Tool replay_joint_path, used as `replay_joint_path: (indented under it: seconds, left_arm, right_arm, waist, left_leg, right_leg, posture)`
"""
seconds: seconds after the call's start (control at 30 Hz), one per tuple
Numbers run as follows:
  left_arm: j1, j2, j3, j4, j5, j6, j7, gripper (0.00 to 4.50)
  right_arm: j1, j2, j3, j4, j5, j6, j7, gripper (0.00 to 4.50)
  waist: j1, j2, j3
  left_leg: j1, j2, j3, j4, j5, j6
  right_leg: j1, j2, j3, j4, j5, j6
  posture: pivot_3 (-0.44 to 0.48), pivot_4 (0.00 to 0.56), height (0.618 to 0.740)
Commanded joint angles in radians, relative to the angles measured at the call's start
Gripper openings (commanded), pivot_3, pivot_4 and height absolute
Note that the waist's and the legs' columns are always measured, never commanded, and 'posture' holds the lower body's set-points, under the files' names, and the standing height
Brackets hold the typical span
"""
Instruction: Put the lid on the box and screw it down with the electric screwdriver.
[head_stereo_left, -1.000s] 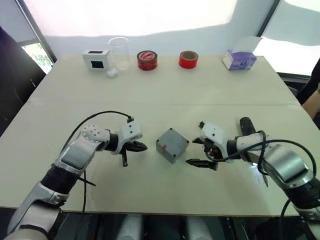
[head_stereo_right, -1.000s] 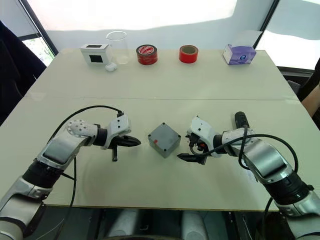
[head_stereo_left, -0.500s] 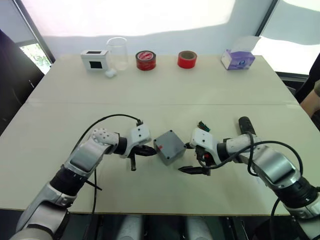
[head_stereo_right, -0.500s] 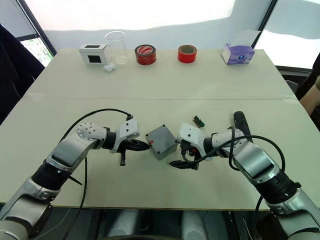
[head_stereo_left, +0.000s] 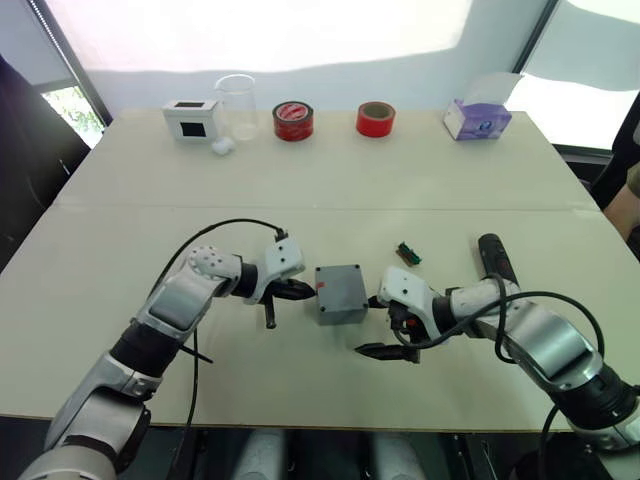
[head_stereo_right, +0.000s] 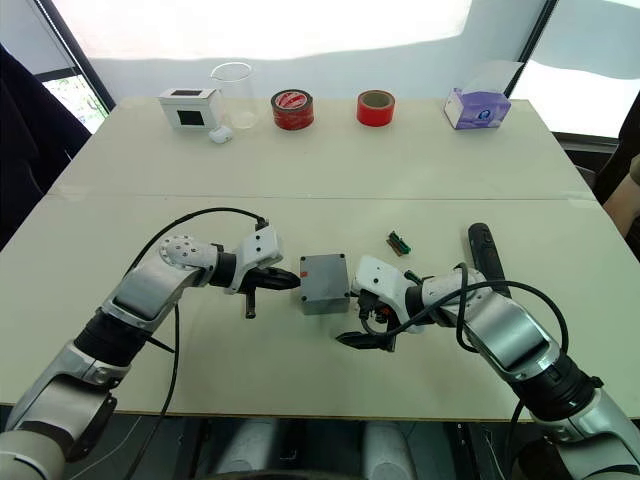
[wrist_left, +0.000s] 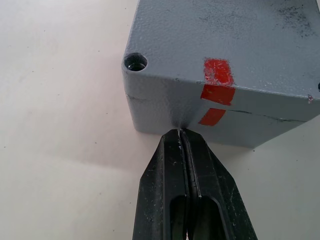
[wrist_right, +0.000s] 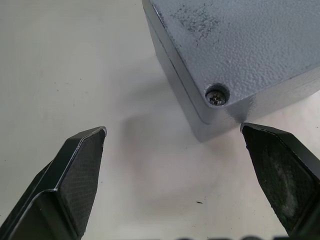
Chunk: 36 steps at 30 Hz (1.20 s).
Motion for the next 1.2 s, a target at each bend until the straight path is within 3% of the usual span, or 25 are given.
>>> replay_joint_path:
  seconds: [0.03,0.43,0.67,0.97,1.07,1.2]
  left_arm:
    - [-0.016,-0.01,0.012,-0.018,0.0,-0.022,-0.001,0.0]
    - [-0.018,-0.013,0.033,-0.011,0.003,-0.032,0.017,0.0]
    - [-0.069,0.075,0.205,-0.08,-0.148,0.071,-0.044,0.0]
    - [-0.062,0.077,0.191,-0.204,-0.249,0.162,-0.071,0.0]
    - [-0.063,0.069,0.172,-0.201,-0.239,0.154,-0.061,0.0]
    - [-0.067,0.069,0.166,-0.208,-0.247,0.156,-0.062,0.0]
  right_arm:
    - [-0.006,0.003,-0.019,-0.038,0.006,-0.007,0.001,4.42]
    - [0.003,-0.022,-0.089,-0.057,0.027,0.025,-0.01,4.42]
    - [0.162,-0.038,-0.5,-0.017,0.168,0.13,-0.059,4.42]
    - [0.262,0.006,-0.519,0.044,0.115,0.023,-0.15,4.42]
    - [0.268,0.034,-0.505,0.073,0.089,-0.025,-0.185,3.74]
    - [0.261,0.048,-0.499,0.091,0.078,-0.052,-0.202,2.35]
  waist:
    - [0.0,0.0,0.0]
    - [0.0,0.0,0.0]
    - [0.001,0.0,0.0]
    - [-0.002,0.001,0.0]
    - [-0.002,0.001,0.0]
    - [-0.001,0.001,0.0]
  left_leg:
    - [0.0,0.0,0.0,0.0,0.0,0.0]
    - [0.0,0.0,0.0,0.0,0.0,0.0]
    - [0.0,0.0,-0.001,0.0,0.0,0.0]
    - [0.001,0.0,0.0,0.0,0.0,0.0]
    - [0.002,0.0,0.0,0.0,0.0,0.0]
    - [0.002,0.0,0.0,0.0,0.0,0.0]
  right_leg:
    - [0.0,0.0,0.0,0.0,0.0,0.0]
    - [0.0,0.0,0.0,0.0,0.0,0.0]
    - [0.0,0.0,0.0,0.0,0.0,0.0]
    - [0.002,0.0,0.001,0.0,0.0,0.0]
    - [0.002,0.0,0.0,0.001,0.0,0.0]
    - [0.002,0.0,0.001,0.001,0.0,0.0]
  posture:
    - [0.0,0.15,0.74]
    - [0.0,0.15,0.74]
    - [0.0,0.15,0.74]
    - [0.0,0.15,0.74]
    - [0.0,0.15,0.74]
    - [0.0,0.15,0.74]
